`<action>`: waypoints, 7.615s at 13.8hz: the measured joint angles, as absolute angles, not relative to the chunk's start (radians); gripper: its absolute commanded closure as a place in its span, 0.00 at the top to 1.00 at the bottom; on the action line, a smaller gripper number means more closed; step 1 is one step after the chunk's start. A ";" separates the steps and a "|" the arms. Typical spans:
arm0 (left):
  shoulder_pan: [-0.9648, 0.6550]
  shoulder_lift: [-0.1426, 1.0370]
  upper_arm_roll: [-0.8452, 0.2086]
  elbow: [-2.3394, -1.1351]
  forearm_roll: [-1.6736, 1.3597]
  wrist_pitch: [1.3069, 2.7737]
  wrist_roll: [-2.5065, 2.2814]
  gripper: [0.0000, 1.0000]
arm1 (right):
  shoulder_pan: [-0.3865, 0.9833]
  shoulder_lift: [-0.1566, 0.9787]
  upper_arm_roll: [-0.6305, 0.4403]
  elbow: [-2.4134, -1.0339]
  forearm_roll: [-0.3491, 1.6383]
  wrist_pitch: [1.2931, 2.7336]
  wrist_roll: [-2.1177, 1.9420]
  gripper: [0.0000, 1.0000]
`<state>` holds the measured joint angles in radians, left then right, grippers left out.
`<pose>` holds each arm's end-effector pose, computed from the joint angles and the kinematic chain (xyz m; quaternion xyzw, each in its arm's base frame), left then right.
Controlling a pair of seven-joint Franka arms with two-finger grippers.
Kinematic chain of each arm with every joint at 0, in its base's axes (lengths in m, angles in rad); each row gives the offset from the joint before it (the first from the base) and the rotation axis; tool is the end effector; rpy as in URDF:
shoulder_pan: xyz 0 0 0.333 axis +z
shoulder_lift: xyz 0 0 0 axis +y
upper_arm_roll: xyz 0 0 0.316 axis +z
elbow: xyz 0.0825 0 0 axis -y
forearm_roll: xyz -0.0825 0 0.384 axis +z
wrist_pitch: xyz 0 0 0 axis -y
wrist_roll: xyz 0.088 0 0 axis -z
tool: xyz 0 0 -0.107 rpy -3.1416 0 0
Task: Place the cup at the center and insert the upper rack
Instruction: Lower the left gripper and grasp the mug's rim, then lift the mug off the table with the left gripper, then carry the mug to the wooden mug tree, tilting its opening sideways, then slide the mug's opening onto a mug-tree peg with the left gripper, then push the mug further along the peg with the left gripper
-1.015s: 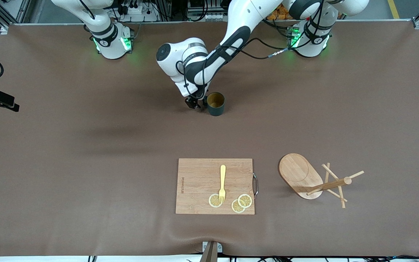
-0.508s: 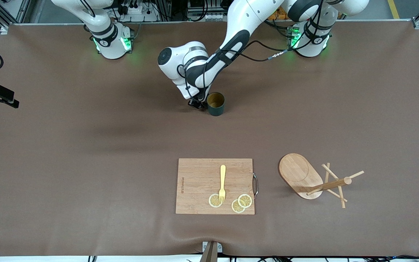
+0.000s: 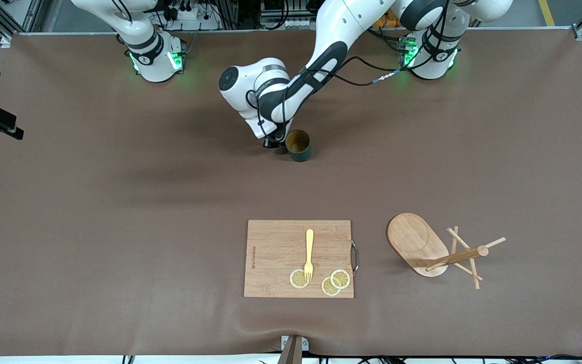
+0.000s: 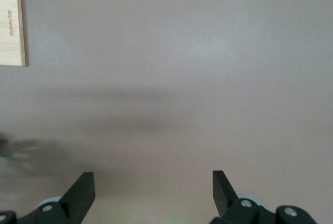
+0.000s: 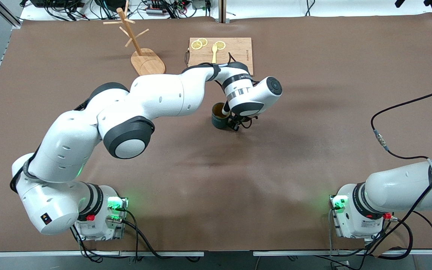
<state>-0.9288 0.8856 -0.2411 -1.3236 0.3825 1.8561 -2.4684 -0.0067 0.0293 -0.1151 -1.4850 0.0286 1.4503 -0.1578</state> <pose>0.3325 -0.6222 0.1874 -0.8166 -0.5496 -0.1105 0.1374 0.5478 -0.0626 0.6382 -0.9992 -0.0192 0.0298 0.0169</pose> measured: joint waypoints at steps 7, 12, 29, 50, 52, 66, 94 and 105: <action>-0.852 0.794 -0.239 -1.275 0.361 1.857 -2.447 0.00 | -0.005 0.004 -0.101 -1.488 0.028 1.406 -0.128 1.00; -0.676 0.573 -0.237 -1.270 0.150 1.843 -2.219 0.00 | -0.004 0.004 -0.100 -1.488 0.028 1.406 -0.127 1.00; -0.264 0.472 -0.238 -1.285 -0.296 1.804 -1.600 0.00 | -0.004 -0.019 -0.100 -1.485 -0.013 1.337 -0.124 1.00; 0.088 0.525 -0.234 -1.317 -0.815 1.543 -1.015 0.00 | 0.046 -0.015 -0.088 -1.489 -0.012 1.406 -0.053 1.00; 0.154 0.527 -0.233 -1.317 -0.875 1.470 -0.966 0.00 | 0.046 -0.015 -0.088 -1.489 -0.012 1.421 -0.053 1.00; 0.319 0.640 -0.233 -1.319 -1.071 1.322 -0.819 0.00 | 0.048 -0.011 -0.090 -1.484 -0.013 1.460 -0.051 1.00; 0.317 0.719 -0.232 -1.319 -1.165 1.320 -0.729 0.00 | 0.061 -0.011 -0.087 -1.456 -0.013 1.479 -0.051 1.00; 0.343 0.739 -0.228 -1.318 -1.185 1.321 -0.701 0.00 | 0.075 -0.011 -0.087 -1.456 -0.013 1.478 -0.051 1.00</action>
